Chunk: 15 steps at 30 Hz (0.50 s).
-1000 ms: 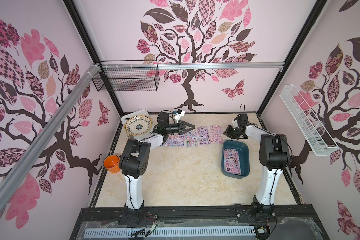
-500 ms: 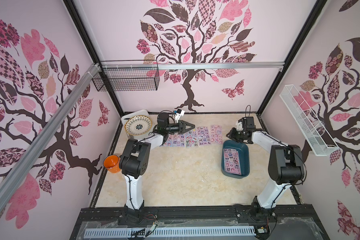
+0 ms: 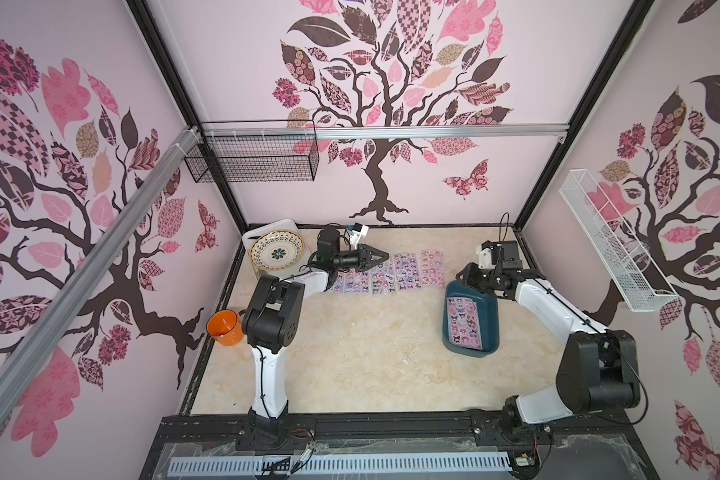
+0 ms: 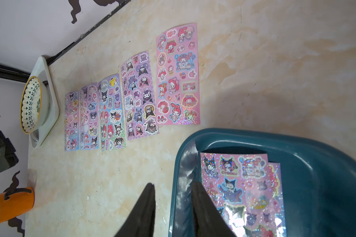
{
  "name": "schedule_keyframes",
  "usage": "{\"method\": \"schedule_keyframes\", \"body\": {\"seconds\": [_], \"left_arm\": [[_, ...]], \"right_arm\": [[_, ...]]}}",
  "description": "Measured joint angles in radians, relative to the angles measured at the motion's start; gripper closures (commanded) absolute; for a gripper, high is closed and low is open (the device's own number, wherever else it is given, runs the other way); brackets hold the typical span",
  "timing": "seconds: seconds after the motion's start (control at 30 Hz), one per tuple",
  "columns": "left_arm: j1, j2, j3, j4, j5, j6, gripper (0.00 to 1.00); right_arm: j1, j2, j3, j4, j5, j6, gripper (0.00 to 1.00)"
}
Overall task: Take the stickers out of the storage box
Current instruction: Pick up the sticker from the storage box.
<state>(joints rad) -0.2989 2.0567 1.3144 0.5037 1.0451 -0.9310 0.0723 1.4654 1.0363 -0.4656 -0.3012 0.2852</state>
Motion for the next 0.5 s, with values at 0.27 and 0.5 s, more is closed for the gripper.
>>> {"method": "schedule_keyframes", "body": {"seconds": [0.27,0.5], "left_arm": [[0.000,-0.068,0.002,-0.296,-0.113,0.217,0.81],[0.000,-0.135,0.016,-0.434,-0.197,0.338,0.81]], "right_arm": [[0.031,-0.021,-0.147,-0.051,0.058,-0.018,0.38],[0.047,0.000,-0.154,-0.099,0.171,-0.045,0.20]]}}
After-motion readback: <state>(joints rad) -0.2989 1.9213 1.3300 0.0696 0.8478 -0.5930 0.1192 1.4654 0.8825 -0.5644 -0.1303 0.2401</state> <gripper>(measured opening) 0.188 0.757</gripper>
